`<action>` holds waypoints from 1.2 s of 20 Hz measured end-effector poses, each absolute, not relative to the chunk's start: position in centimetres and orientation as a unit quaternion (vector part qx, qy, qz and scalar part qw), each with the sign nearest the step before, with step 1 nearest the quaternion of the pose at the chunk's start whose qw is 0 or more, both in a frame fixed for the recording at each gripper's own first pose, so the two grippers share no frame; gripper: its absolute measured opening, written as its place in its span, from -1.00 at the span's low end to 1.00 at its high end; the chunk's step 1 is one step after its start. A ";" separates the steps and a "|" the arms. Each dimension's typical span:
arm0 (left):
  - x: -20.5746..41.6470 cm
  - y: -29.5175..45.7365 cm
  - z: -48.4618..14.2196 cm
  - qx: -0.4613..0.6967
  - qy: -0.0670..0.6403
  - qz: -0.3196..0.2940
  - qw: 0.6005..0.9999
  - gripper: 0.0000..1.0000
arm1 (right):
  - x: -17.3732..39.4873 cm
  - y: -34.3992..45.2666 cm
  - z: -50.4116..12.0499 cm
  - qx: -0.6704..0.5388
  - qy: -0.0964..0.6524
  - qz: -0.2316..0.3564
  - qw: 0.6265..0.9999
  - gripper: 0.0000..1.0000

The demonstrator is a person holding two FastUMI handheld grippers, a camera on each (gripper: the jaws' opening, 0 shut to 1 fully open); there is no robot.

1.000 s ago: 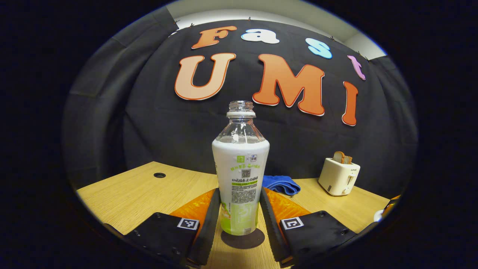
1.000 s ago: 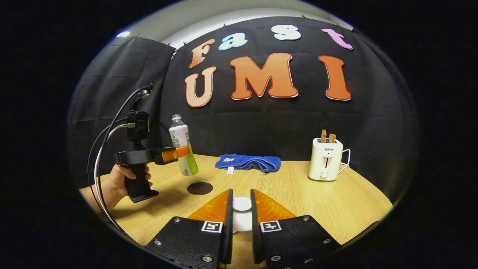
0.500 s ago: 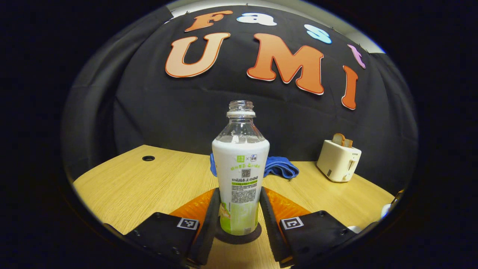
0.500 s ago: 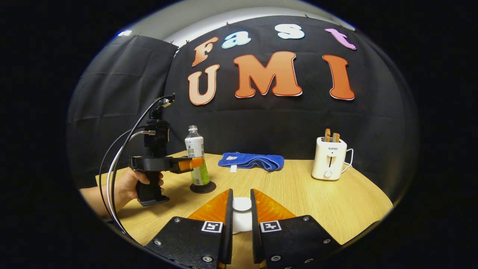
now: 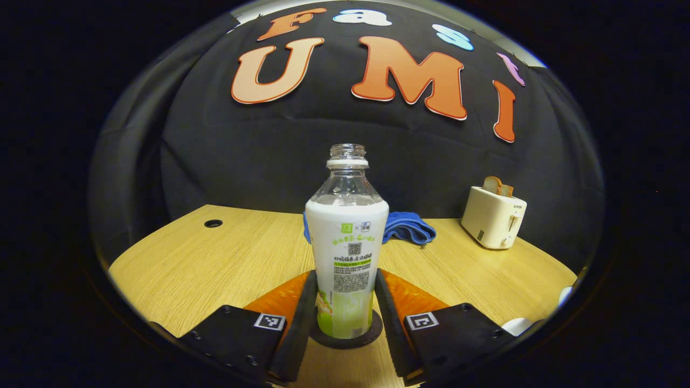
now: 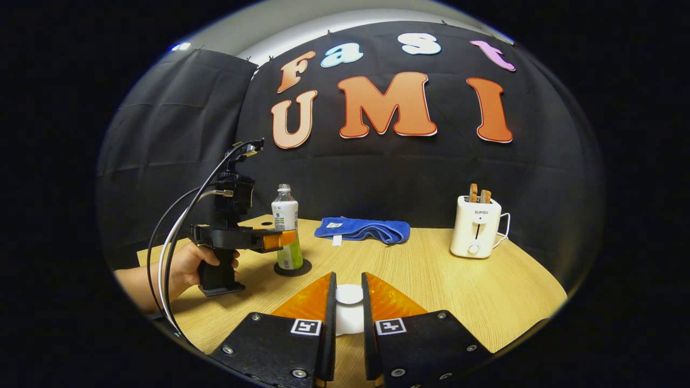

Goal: Open the teacup lid with one hand, grasp the water bottle and pour water into the teacup with the other hand; after pouring, place the water bottle on the coaster and then close the teacup lid.

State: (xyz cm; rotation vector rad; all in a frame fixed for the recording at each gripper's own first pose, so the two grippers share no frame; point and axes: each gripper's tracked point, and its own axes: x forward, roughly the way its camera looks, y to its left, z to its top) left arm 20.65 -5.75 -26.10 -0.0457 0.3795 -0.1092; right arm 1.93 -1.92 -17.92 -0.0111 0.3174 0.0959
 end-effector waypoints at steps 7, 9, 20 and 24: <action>20.4 -6.0 -26.0 -0.034 0.190 -0.058 0.979 0.39 | 2.0 -1.5 -17.9 -0.007 0.159 0.053 0.986 -0.55; 20.3 -6.0 -26.0 -0.032 0.193 -0.059 0.979 0.41 | 1.9 -1.4 -18.0 -0.007 0.160 0.054 0.986 -0.55; 19.5 -5.6 -25.8 -0.033 0.192 -0.061 0.979 0.72 | 2.1 -0.3 -18.3 -0.007 0.163 0.065 0.984 -0.56; 18.5 -5.1 -25.3 -0.008 0.183 -0.057 0.981 0.89 | 2.4 0.4 -18.5 -0.008 0.164 0.070 0.984 -0.55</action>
